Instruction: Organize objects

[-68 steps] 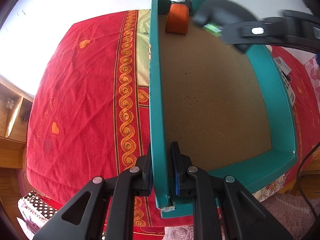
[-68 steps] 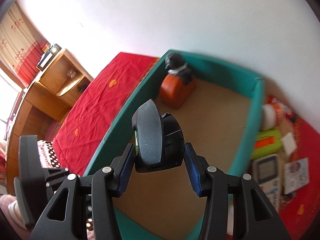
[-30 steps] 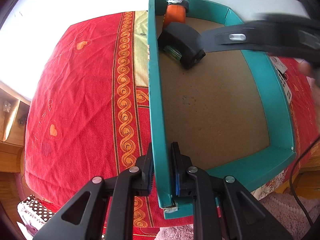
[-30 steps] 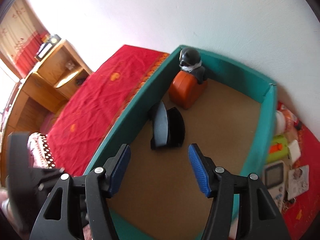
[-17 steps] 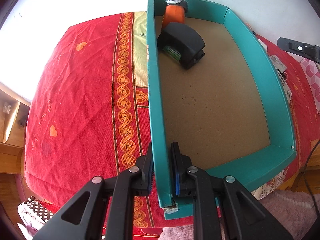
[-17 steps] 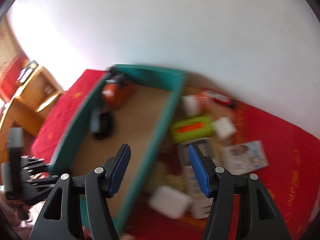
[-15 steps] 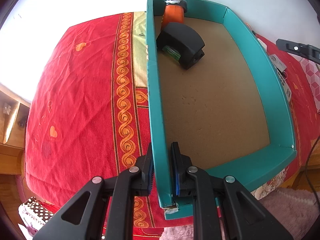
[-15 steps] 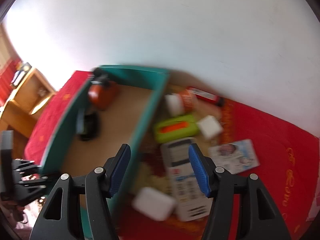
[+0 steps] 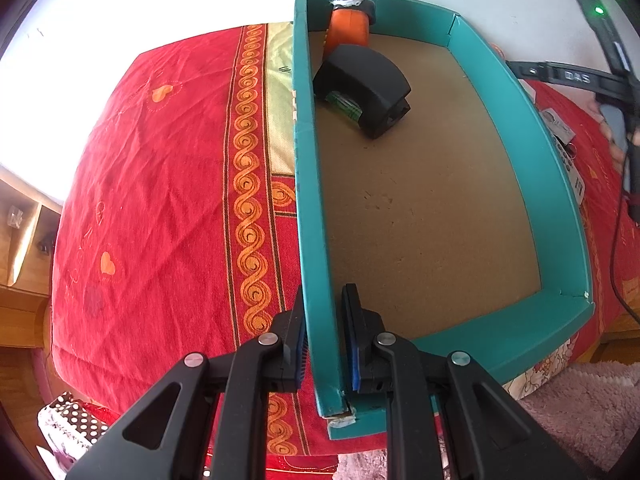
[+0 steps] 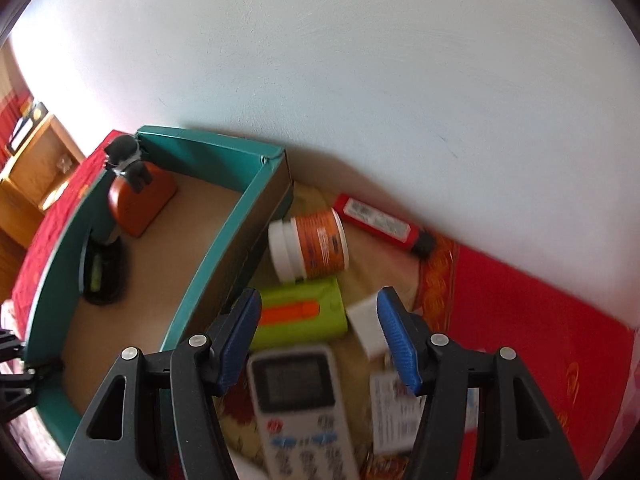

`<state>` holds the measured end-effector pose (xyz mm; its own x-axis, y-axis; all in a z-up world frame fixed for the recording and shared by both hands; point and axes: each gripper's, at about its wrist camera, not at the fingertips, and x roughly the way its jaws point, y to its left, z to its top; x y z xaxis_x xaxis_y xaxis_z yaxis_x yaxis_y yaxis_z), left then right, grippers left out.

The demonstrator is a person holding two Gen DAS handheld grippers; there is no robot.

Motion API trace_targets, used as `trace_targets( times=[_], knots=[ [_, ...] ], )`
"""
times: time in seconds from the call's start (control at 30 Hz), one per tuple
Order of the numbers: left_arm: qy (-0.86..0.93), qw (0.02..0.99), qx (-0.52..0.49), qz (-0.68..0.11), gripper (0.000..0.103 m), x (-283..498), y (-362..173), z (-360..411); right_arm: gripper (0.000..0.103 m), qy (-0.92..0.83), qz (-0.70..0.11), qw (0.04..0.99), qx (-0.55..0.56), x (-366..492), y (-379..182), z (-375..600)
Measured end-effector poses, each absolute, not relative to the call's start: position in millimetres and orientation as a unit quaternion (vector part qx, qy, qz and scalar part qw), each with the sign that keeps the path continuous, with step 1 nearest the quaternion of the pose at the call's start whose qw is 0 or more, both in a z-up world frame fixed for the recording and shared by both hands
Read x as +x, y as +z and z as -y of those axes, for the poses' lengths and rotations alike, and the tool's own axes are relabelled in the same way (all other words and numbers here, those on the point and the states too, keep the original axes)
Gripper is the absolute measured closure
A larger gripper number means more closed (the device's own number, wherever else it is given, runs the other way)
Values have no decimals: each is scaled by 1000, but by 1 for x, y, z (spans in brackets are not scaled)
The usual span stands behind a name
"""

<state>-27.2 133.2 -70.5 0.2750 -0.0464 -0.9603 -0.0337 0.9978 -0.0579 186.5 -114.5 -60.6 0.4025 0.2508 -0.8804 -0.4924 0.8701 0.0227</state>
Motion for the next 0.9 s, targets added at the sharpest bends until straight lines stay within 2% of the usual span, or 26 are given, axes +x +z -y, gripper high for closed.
trace_targets(
  times=[0.3, 0.33, 0.37, 0.4, 0.67, 0.9],
  knots=[
    [6, 794, -35, -606, 89, -23, -71, -132, 42, 239, -487, 826, -155, 209, -73, 94],
    [7, 794, -36, -606, 89, -22, -71, -132, 45, 239, -489, 826, -147, 212, -74, 94],
    [8, 794, -36, -606, 89, -22, -71, -132, 54, 241, -491, 826, -134, 213, -73, 96],
    [9, 794, -37, -606, 89, -22, -71, -131, 55, 242, -493, 827, -121, 215, -72, 99],
    [12, 796, -40, -604, 89, -22, -71, -132, 56, 224, -502, 834, -33, 206, -51, 136],
    [11, 797, -41, -603, 89, -24, -72, -133, 56, 207, -526, 823, 55, 158, -39, 188]
  ],
)
